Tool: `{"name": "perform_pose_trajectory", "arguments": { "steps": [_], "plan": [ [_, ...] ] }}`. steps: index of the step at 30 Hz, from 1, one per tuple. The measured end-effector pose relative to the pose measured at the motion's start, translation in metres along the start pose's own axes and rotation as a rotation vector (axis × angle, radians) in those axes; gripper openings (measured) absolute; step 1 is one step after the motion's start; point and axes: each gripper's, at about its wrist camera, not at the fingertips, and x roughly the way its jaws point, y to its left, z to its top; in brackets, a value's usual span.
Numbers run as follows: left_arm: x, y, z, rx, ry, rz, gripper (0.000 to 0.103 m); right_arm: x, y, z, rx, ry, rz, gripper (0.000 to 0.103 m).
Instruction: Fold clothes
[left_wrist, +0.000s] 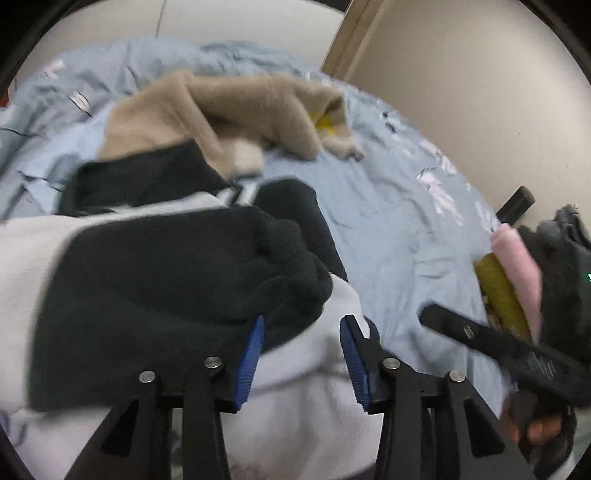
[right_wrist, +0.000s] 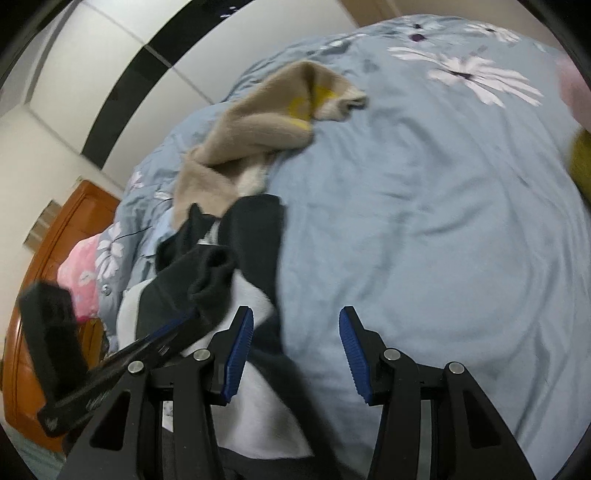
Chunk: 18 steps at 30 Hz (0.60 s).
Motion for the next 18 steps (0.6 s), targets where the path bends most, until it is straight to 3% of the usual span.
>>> {"name": "perform_pose_trajectory", "arguments": {
  "steps": [1, 2, 4, 8, 11, 18],
  "plan": [
    [-0.014, 0.007, -0.004, 0.001, -0.033, 0.033, 0.055, 0.004, 0.006, 0.003, -0.017, 0.009, 0.018, 0.050],
    [-0.028, 0.018, -0.010, -0.004, -0.067, 0.102, 0.062, 0.008, 0.010, 0.005, -0.032, 0.020, 0.031, 0.051],
    [-0.048, 0.044, -0.024, -0.016, -0.100, 0.272, 0.065, 0.019, 0.022, 0.008, -0.062, 0.045, 0.055, 0.054],
    [-0.061, 0.106, -0.057, -0.032, -0.024, 0.582, 0.065, 0.043, 0.044, 0.013, -0.088, 0.091, 0.122, 0.055],
    [-0.059, 0.136, -0.068, -0.067, 0.003, 0.635, 0.065, 0.064, 0.050, 0.018, -0.070, 0.113, 0.117, 0.056],
    [-0.051, 0.164, -0.066, -0.161, -0.038, 0.703, 0.065, 0.089, 0.055, 0.030, 0.038, 0.136, 0.128, 0.056]
  ]
}}
